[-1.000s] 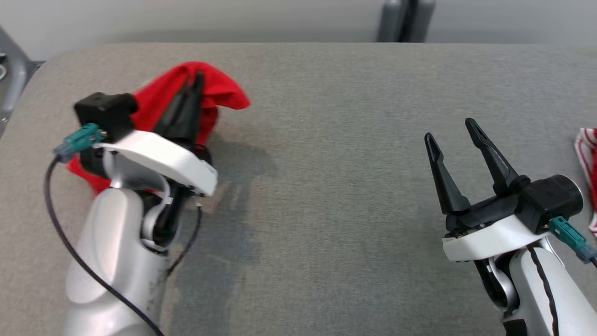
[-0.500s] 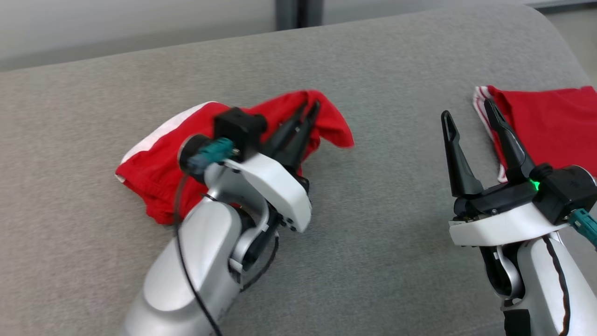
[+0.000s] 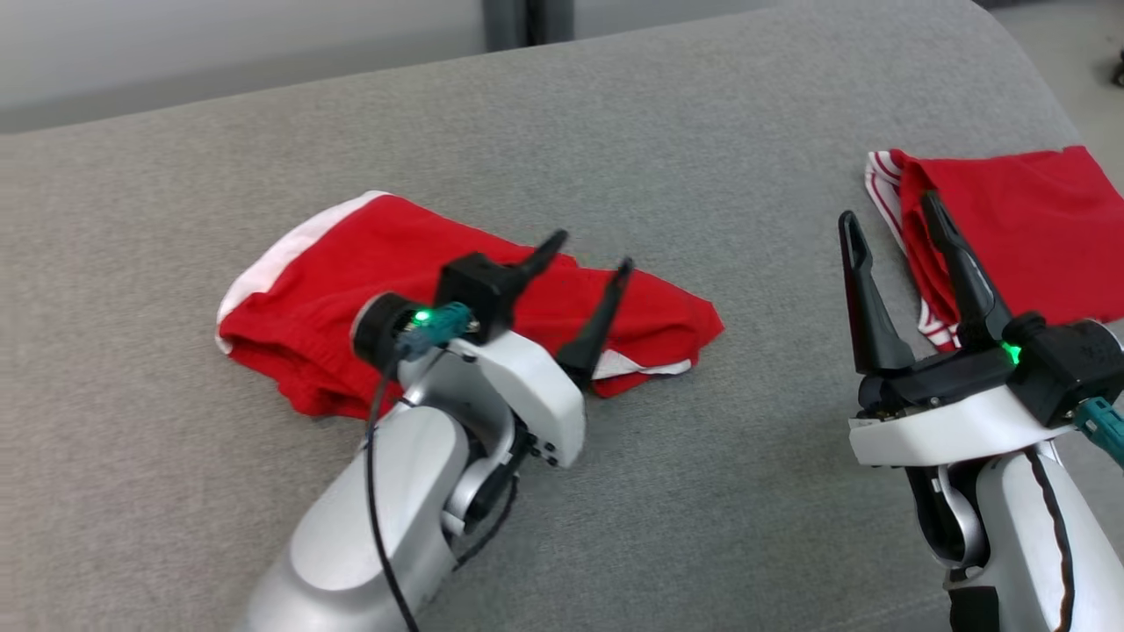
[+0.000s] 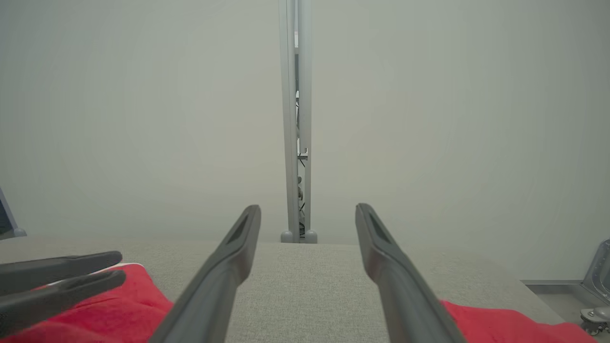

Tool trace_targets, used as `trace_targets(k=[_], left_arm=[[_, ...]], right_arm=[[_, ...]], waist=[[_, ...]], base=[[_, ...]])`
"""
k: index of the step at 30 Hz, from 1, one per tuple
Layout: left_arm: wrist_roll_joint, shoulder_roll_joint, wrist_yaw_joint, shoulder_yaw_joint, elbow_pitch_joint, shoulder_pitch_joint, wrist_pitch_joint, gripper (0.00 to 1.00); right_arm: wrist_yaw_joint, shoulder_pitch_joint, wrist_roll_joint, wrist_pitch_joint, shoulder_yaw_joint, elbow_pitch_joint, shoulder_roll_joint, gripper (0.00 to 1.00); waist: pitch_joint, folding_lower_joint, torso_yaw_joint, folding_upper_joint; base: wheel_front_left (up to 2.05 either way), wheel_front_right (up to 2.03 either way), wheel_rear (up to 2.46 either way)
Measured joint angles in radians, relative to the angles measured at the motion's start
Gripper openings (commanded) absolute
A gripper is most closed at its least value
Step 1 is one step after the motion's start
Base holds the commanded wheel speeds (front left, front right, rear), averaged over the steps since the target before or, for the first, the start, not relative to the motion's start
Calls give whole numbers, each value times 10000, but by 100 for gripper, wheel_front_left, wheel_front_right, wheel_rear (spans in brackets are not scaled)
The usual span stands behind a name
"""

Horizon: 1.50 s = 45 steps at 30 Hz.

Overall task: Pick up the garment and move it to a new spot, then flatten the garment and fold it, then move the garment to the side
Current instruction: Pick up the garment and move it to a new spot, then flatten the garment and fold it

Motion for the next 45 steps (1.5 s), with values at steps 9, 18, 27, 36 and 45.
trace_targets(k=[9, 18, 27, 36, 45], left_arm=[[-217, 895, 621, 1220, -140, 799, -1473, 100], [-780, 1279, 855, 1870, -35, 2494, -2359, 100], [-1185, 1175, 1043, 2071, 681, 2847, -2155, 100], [-1722, 1055, 991, 2105, 1407, 2375, -1014, 100], [-2370, 736, 514, 2263, 1595, 1896, -840, 100]], right_arm=[[0, 414, -44, 0, 301, 153, -295, 100], [0, 852, -15, 0, 500, 305, -426, 100], [0, 900, 35, 0, 738, 316, -391, 100], [0, 735, 46, 0, 713, 238, -353, 100], [0, 592, 44, 0, 679, 190, -337, 100]], waist=[[-610, 0, 1033, 0], [-1153, 0, 1884, 0], [-1103, 0, 1703, 0], [-601, 0, 1246, -1], [-129, 0, 889, 0]], base=[[0, 0, 0], [0, 0, 0], [0, 0, 0], [0, 0, 0], [0, 0, 0]])
